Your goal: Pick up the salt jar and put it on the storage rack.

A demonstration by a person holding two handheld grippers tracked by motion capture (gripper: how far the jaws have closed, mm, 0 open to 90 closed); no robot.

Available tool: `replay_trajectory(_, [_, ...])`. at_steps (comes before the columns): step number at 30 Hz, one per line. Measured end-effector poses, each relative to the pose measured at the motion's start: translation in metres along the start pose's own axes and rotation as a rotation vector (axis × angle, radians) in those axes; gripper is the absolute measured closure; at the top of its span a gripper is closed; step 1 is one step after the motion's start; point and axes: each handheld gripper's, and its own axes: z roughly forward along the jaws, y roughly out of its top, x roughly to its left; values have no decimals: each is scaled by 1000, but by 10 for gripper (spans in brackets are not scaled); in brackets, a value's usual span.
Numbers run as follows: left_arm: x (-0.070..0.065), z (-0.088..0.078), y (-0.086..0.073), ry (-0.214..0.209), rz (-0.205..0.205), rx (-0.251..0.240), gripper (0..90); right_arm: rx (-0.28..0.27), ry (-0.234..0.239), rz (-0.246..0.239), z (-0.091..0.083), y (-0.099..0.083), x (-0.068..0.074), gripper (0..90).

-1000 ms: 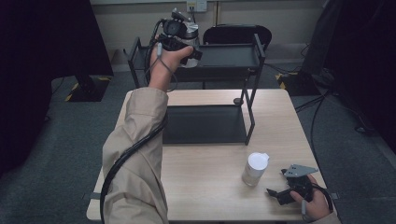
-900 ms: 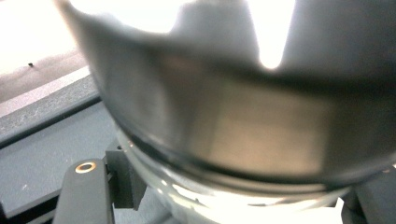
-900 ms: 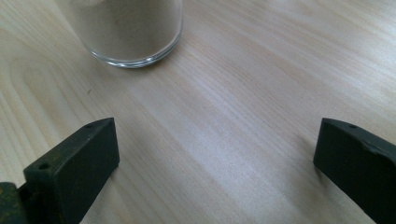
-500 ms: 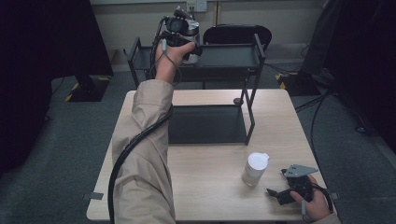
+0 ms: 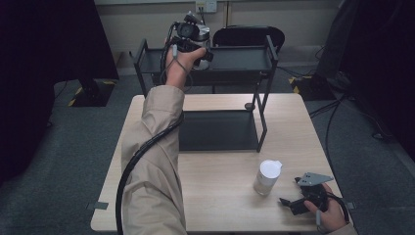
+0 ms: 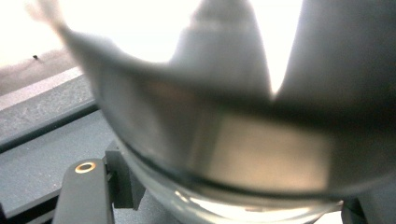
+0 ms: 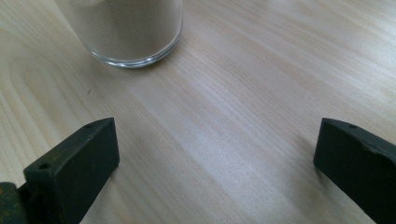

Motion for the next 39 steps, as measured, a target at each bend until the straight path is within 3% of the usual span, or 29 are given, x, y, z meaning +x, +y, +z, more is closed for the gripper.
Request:
replay_trajectory(11, [-1,-1,-5,6,-19,-19,294,0,0,0,0,0,0,0])
replay_trajectory(13, [-2,-3,-6,9,-41,-29,185,0,0,0,0,0,0,0])
replay_trajectory(17, [-6,-7,-7,26,-45,-38,101,0,0,0,0,0,0,0])
replay_trajectory(26, [-14,-23,-18,18,-61,-72,20,0,0,0,0,0,0,0])
replay_trajectory(39, [-29,-39,-38,4,-23,-96,11,0,0,0,0,0,0,0])
